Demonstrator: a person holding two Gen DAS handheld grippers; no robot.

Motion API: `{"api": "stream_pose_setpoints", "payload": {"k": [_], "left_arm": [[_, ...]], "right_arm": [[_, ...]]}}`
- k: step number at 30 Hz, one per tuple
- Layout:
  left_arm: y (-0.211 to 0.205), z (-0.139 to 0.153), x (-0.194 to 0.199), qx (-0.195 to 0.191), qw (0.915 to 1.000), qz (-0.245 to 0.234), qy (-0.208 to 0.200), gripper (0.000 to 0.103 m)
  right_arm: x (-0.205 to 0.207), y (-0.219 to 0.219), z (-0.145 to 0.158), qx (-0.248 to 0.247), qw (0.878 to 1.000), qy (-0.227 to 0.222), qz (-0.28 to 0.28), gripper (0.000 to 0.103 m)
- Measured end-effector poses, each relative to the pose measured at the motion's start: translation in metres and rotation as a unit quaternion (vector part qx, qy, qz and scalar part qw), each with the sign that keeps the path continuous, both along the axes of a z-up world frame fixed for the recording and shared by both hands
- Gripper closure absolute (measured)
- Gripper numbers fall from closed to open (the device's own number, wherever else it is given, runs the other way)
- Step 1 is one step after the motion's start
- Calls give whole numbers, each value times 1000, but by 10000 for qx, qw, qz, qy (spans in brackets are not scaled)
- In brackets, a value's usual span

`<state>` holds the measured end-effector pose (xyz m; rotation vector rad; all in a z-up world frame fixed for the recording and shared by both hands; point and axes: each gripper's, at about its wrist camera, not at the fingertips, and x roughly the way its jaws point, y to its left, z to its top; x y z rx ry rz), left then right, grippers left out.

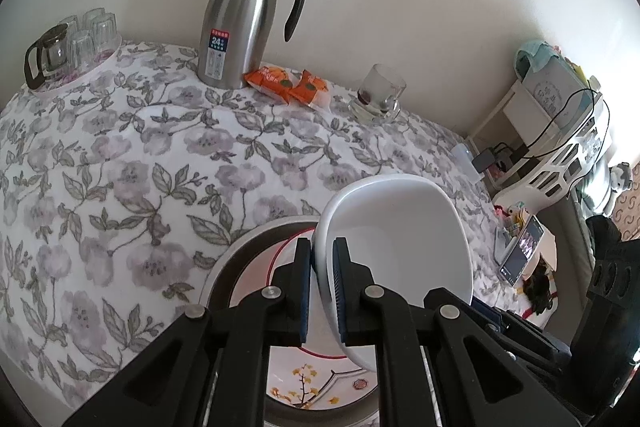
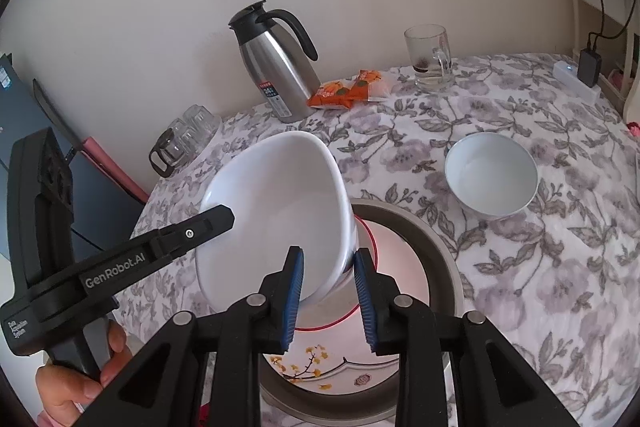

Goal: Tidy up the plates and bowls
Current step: 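Lower the white square bowl into the red-rimmed bowl with both tools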

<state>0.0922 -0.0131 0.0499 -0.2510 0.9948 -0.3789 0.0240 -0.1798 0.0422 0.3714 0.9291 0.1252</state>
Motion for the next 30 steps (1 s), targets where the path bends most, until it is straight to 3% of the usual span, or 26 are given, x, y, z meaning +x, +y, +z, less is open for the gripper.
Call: {"api": "stream_pose_setpoints", "payload": {"k": [9, 30], "left_arm": [[0, -16, 6, -33, 9994, -13, 350, 93], [1, -31, 12, 150, 9971, 63, 746, 91]], "right_arm": [[3, -3, -8, 99, 9997, 230, -24, 74], [11, -1, -33, 168, 9976, 669, 59, 74]]}}
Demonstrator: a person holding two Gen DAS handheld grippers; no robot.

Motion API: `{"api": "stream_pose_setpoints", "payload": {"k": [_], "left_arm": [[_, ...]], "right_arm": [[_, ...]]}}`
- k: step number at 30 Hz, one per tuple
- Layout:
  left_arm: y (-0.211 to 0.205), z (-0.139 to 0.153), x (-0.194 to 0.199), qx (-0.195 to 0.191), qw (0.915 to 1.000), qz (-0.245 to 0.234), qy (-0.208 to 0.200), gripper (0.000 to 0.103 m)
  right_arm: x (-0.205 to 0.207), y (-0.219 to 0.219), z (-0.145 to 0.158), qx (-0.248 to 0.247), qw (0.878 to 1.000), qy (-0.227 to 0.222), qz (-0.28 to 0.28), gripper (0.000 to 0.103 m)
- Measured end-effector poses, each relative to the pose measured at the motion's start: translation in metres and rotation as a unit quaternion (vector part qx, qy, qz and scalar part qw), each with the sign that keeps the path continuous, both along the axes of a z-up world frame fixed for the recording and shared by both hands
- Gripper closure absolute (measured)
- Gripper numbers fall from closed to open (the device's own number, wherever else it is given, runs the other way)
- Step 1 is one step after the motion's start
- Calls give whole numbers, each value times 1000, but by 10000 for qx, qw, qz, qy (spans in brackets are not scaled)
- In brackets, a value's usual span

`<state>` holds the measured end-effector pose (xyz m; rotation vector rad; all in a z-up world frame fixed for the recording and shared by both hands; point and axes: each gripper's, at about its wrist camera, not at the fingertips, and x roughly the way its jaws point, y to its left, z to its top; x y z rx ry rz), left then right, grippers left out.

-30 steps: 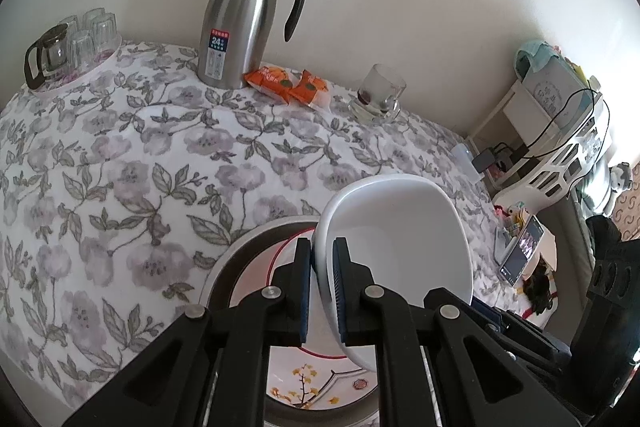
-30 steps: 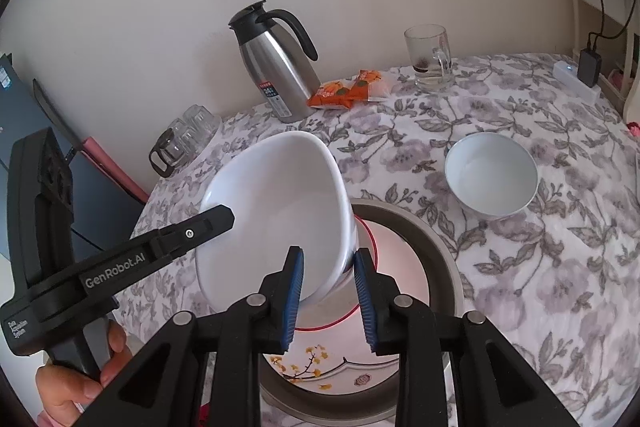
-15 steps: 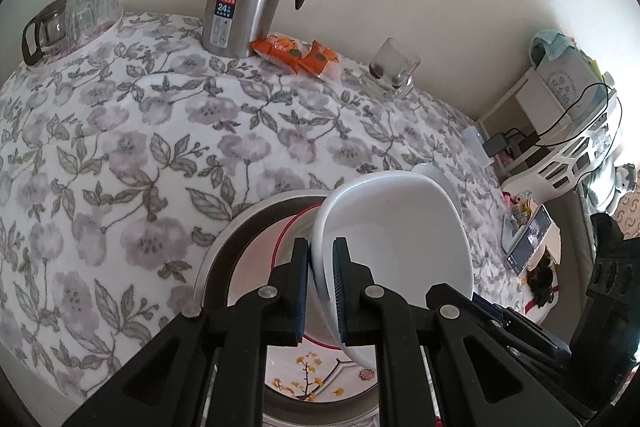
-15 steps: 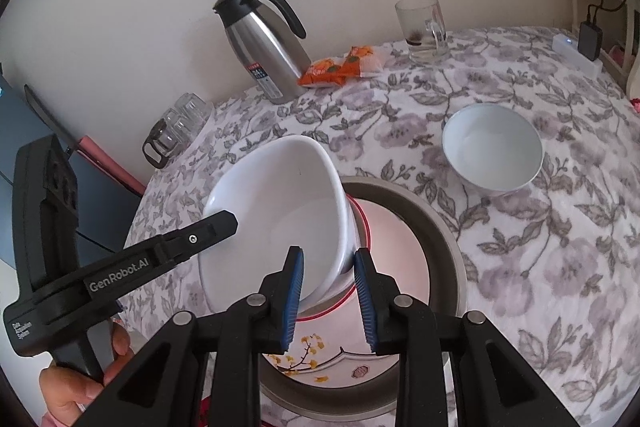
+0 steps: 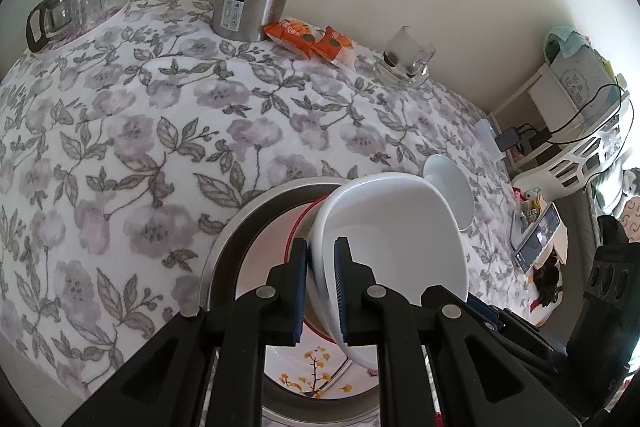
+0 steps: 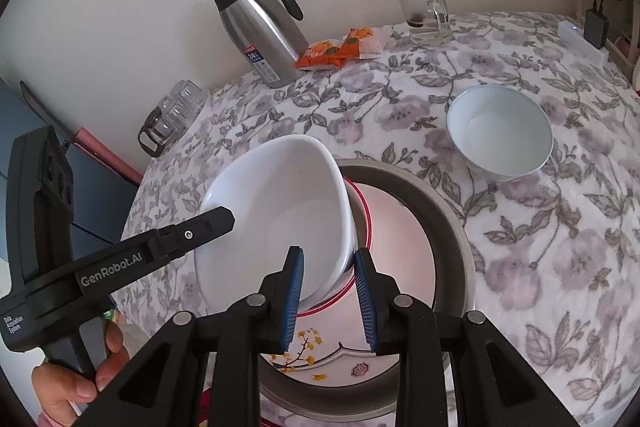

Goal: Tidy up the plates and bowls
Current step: 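Lower the white square bowl into the red-rimmed bowl with both tools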

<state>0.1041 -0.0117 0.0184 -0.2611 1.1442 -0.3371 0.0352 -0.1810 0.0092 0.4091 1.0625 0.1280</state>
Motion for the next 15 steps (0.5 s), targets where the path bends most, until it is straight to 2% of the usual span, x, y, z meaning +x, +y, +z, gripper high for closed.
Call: {"api": "stream_pose_setpoints", "payload": {"k": [15], "left_arm": [[3, -2, 3, -20, 10000, 54, 27, 91]], "right_arm": [[1, -1, 1, 10, 10000, -50, -1, 74]]}}
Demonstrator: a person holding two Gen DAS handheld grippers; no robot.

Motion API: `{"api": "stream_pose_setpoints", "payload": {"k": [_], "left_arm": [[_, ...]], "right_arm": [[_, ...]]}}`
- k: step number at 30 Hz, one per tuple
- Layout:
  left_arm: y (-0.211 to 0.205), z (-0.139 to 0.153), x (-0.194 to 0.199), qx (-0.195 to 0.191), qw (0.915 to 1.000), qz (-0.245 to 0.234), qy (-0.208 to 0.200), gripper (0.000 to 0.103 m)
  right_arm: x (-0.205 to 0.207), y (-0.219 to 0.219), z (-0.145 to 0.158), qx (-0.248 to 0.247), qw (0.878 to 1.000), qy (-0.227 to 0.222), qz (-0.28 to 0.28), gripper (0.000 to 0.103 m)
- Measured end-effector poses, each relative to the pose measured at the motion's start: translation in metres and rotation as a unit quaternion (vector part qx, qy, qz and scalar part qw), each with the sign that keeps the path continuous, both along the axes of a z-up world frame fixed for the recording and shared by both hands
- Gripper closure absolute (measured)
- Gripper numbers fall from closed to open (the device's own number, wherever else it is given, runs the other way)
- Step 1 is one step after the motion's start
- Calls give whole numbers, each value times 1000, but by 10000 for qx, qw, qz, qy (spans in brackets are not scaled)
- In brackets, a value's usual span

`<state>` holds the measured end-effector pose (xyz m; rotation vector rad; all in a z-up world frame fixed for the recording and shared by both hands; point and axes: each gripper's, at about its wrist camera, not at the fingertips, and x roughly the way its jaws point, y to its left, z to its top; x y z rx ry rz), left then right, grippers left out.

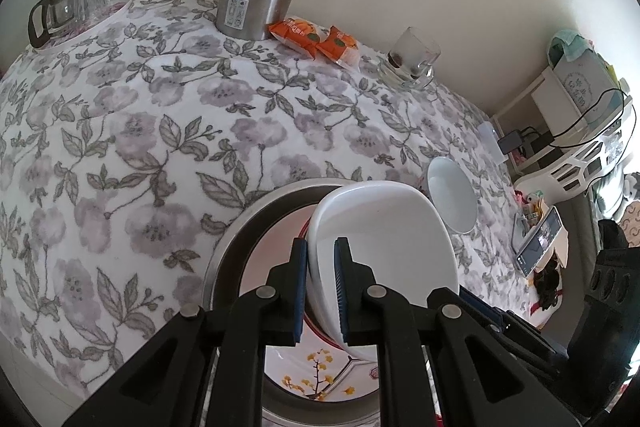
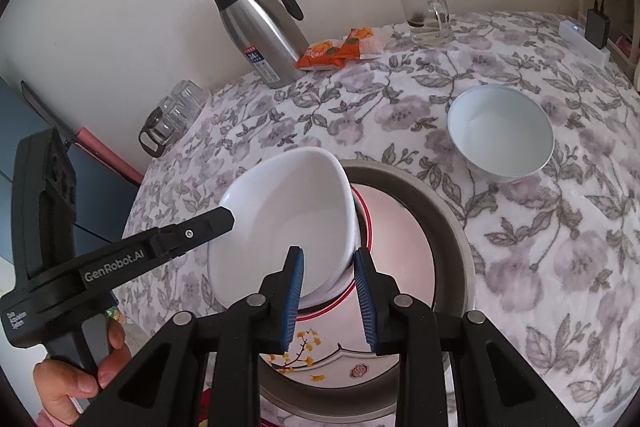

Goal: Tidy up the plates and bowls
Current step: 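Lower the white square bowl into the red-rimmed bowl with both tools, then open both tools to release the white square bowl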

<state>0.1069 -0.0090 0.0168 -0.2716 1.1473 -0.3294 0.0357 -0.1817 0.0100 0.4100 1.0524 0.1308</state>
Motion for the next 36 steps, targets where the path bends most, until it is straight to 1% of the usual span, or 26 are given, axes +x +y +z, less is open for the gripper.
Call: {"api": "stream_pose_setpoints", "payload": {"k": [3, 11, 20, 28, 30, 33, 35, 36], "left_arm": [[0, 1, 0, -20, 10000, 3, -10, 91], [0, 6, -2, -104, 9999, 1, -92, 91], [1, 9, -2, -156, 9998, 20, -130, 91], [5, 5, 0, -151, 9998, 132, -72, 91], [8, 9, 0, -183, 9995, 196, -144, 91], [12, 16, -1, -131, 9989, 310, -327, 86], [14, 18, 0, -148, 9987, 352, -352, 73], [14, 18, 0, -135, 9986, 378, -341, 55]], "right_arm": [[0, 0, 1, -10, 10000, -20, 5, 74], [3, -6, -10, -24, 9997, 218, -48, 74], [3, -9, -12, 53, 9997, 250, -54, 74], [1, -3, -1, 3, 10000, 5, -34, 74], [0, -5, 2, 21, 9999, -88, -81, 74], [-2, -8, 9, -45, 9996, -241, -159, 74], [-3, -8, 14, -265, 9986, -370, -253, 74], [-2, -9, 15, -339, 9982, -393, -294, 68]]}}
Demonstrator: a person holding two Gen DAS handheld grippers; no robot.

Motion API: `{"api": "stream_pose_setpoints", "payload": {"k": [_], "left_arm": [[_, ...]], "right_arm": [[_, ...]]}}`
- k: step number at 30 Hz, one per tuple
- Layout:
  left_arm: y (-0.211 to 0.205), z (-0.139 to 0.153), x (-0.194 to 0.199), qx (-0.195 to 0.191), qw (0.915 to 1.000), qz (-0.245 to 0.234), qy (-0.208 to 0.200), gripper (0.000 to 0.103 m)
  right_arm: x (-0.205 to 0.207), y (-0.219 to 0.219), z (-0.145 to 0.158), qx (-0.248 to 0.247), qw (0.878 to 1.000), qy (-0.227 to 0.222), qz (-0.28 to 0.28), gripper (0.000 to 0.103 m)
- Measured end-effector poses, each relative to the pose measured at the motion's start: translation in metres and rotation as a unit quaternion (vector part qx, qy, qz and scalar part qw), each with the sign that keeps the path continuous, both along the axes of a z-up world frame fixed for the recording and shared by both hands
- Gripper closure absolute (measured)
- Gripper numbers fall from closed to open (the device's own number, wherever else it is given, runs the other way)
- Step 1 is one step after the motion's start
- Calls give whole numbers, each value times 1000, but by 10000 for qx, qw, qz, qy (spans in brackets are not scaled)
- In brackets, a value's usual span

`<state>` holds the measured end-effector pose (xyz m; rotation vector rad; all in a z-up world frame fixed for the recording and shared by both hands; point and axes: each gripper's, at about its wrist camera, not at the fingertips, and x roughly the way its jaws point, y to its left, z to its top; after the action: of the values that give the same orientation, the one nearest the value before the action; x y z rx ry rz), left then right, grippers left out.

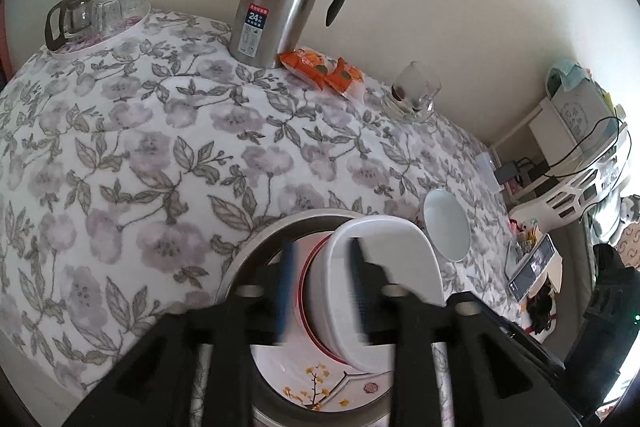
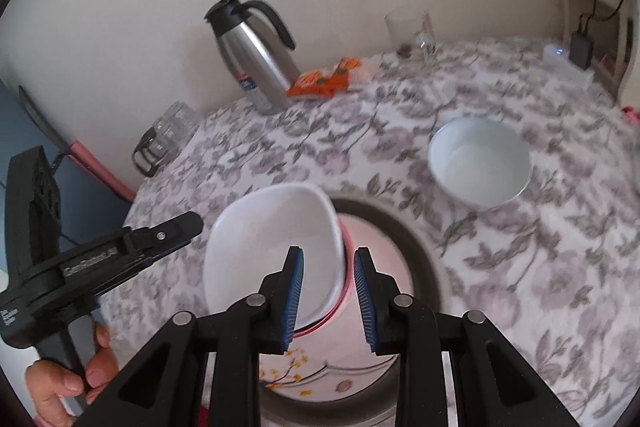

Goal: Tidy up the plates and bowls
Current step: 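Open both tools to release the white square bowl, then move both tools to the rim of the round white bowl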

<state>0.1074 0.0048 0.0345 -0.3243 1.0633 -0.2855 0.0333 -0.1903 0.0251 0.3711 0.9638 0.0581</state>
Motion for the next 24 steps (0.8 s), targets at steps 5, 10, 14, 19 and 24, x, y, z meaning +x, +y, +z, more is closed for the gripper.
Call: {"api": "stream_pose_setpoints", "payload": {"k": [5, 10, 14, 19, 24], "left_arm": [[3, 2, 1, 79, 9998, 161, 0, 45], [4, -1, 2, 318, 9990, 304, 35, 34], [6, -2, 2, 409, 9984, 380, 17, 28], [8, -2, 2, 533, 9971, 530, -87, 15], [11, 0, 2, 604, 9952, 719, -262, 8]], "right_arm": [[2, -6, -3, -151, 9998, 71, -140, 43], [4, -10, -5, -195, 9995, 89, -224, 30], [4, -14, -6, -233, 9992, 69, -318, 20], [4, -20, -6, -221, 9988, 45, -437, 12], [4, -27, -6, -202, 9984, -10, -534, 0]]}}
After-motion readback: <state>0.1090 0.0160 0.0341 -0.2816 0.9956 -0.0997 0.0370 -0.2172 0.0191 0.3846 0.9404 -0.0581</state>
